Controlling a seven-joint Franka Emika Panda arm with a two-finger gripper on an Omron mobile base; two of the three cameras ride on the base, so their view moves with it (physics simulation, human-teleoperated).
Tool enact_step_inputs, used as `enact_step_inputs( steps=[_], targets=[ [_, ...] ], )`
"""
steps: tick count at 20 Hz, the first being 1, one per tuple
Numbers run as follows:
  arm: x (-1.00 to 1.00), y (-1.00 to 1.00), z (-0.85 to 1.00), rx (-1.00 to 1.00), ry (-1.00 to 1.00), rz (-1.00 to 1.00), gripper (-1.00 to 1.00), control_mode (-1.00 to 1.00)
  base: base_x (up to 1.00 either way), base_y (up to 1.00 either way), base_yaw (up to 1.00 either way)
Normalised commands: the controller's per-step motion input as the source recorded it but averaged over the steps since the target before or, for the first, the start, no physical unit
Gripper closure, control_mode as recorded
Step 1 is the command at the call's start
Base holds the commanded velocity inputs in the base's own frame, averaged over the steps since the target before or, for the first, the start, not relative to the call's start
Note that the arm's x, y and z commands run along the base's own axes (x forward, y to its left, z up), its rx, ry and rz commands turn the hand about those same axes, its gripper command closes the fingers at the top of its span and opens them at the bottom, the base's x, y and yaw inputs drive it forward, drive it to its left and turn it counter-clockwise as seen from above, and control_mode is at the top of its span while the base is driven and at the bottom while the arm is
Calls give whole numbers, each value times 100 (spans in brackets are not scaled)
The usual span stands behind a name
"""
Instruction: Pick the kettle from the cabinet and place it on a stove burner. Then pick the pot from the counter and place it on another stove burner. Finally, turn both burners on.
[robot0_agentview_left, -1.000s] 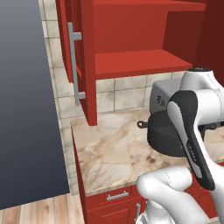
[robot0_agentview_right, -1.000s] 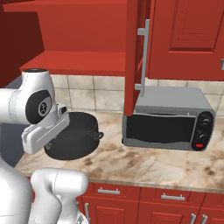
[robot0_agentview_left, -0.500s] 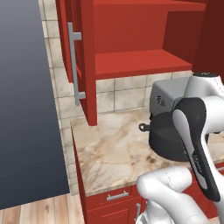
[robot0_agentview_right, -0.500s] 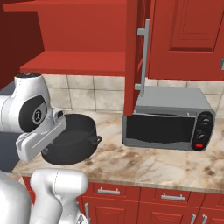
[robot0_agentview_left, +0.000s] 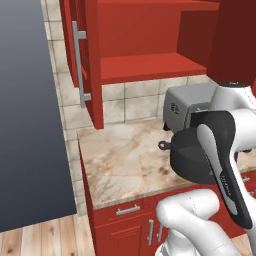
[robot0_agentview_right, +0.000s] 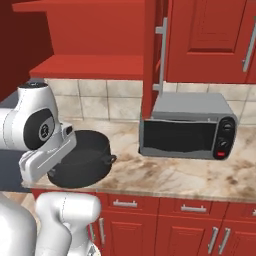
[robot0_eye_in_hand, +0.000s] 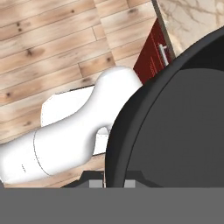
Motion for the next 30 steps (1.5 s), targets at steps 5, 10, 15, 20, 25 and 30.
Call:
enact_step_inputs(
  steps=[5, 10, 15, 20, 25, 30],
  targets=[
    [0, 0, 0, 0, 0, 0, 100, 100, -69, 0, -15],
    [0, 0, 0, 0, 0, 0, 100, 100, -59, 2, -20],
    [0, 0, 0, 0, 0, 0, 100, 100, -47, 4, -27],
    [0, 0, 0, 0, 0, 0, 100, 100, -38, 7, -34],
    [0, 0, 0, 0, 0, 0, 100, 100, -29, 8, -40],
    [0, 0, 0, 0, 0, 0, 100, 100, -20, 17, -51]
  ],
)
